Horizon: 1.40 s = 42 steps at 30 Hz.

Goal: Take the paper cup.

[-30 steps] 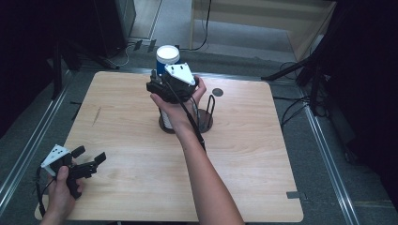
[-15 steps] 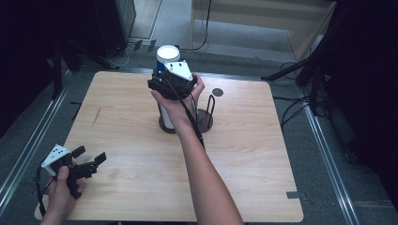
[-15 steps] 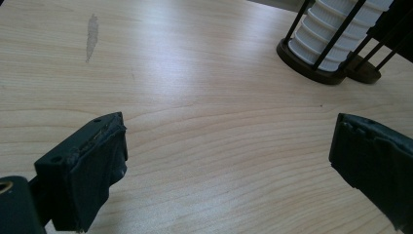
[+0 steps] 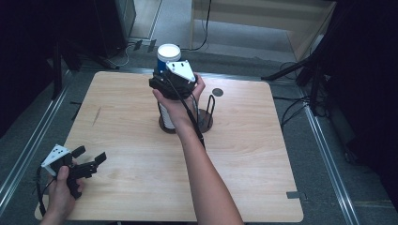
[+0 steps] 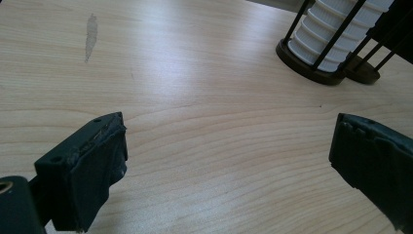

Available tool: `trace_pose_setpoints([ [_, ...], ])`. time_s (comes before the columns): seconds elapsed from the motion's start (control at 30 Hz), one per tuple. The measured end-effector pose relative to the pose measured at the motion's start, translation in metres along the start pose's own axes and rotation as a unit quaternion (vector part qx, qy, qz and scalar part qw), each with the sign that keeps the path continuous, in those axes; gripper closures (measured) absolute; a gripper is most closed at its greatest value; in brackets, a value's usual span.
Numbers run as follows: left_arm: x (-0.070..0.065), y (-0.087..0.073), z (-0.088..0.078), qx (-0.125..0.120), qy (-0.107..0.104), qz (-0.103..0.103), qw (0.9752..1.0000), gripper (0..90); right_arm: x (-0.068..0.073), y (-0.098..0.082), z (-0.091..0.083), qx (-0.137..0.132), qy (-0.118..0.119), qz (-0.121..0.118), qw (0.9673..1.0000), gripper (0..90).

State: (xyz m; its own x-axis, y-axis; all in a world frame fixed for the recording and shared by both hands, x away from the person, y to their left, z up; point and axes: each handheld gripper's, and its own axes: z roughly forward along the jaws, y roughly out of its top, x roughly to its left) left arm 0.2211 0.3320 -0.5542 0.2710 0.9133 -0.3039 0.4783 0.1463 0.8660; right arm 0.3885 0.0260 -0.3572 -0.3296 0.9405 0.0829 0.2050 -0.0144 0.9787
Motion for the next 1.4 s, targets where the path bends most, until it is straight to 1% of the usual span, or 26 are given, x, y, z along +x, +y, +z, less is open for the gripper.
trace_pose_setpoints([
  [0.03, 0.000, 0.000, 0.000, 0.000, 0.000, 0.000, 1.0000, 1.3, 0.000, 0.002, -0.001, -0.005, 0.004, 0.000, 1.0000, 18.4],
  [0.13, 0.000, 0.000, 0.001, -0.002, -0.003, -0.007, 1.0000, 1.3, -0.001, 0.007, -0.004, -0.012, 0.003, -0.001, 0.9999, 18.4],
  [0.27, 0.001, 0.000, 0.000, -0.003, -0.003, -0.009, 1.0000, 1.4, -0.002, 0.012, -0.007, -0.017, 0.002, -0.002, 0.9999, 18.4],
  [0.5, 0.001, 0.000, 0.001, -0.004, -0.005, -0.010, 0.9999, 1.4, -0.002, 0.019, -0.011, -0.035, 0.007, -0.007, 0.9993, 18.6],
  [0.6, 0.001, 0.000, 0.001, -0.008, -0.010, -0.011, 0.9999, 1.4, -0.002, 0.023, -0.013, -0.041, 0.011, -0.011, 0.9991, 18.8],
  [0.67, 0.001, 0.000, 0.001, -0.009, -0.010, -0.010, 0.9999, 1.4, -0.001, 0.027, -0.015, -0.046, 0.013, -0.019, 0.9987, 18.8],
  [0.73, 0.001, 0.000, 0.001, -0.010, -0.011, -0.010, 0.9998, 1.4, -0.002, 0.029, -0.016, -0.050, 0.011, -0.022, 0.9984, 18.8],
  [0.83, 0.001, 0.000, 0.000, -0.010, -0.010, -0.010, 0.9998, 1.4, -0.003, 0.031, -0.018, -0.054, 0.014, -0.019, 0.9983, 18.8],
  [0.87, 0.001, 0.000, 0.001, -0.012, -0.010, -0.009, 0.9998, 1.4, -0.003, 0.033, -0.020, -0.059, 0.015, -0.014, 0.9980, 18.8],
  [1.03, 0.001, 0.000, 0.001, -0.014, -0.011, -0.006, 0.9998, 1.4, -0.003, 0.037, -0.023, -0.064, 0.016, -0.017, 0.9977, 18.8],
  [1.07, 0.001, 0.000, 0.001, -0.014, -0.011, -0.007, 0.9998, 1.4, -0.003, 0.039, -0.024, -0.069, 0.015, -0.020, 0.9973, 18.8],
  [1.17, 0.001, 0.000, 0.001, -0.016, -0.012, -0.008, 0.9998, 1.4, -0.002, 0.042, -0.026, -0.074, 0.014, -0.018, 0.9970, 18.8],
  [1.2, 0.001, 0.000, 0.000, -0.017, -0.012, -0.008, 0.9998, 1.4, -0.002, 0.046, -0.029, -0.083, 0.010, -0.019, 0.9963, 18.8],
  [1.23, 0.001, 0.000, 0.000, -0.017, -0.012, -0.008, 0.9998, 1.4, -0.002, 0.046, -0.029, -0.083, 0.010, -0.019, 0.9963, 18.8],
  [1.33, 0.001, 0.000, 0.000, -0.017, -0.012, -0.008, 0.9998, 1.4, -0.003, 0.053, -0.035, -0.099, 0.007, -0.018, 0.9949, 18.8],
  [1.4, 0.001, 0.000, 0.000, -0.017, -0.012, -0.007, 0.9997, 1.4, -0.004, 0.056, -0.038, -0.103, 0.005, -0.019, 0.9945, 18.8],
])
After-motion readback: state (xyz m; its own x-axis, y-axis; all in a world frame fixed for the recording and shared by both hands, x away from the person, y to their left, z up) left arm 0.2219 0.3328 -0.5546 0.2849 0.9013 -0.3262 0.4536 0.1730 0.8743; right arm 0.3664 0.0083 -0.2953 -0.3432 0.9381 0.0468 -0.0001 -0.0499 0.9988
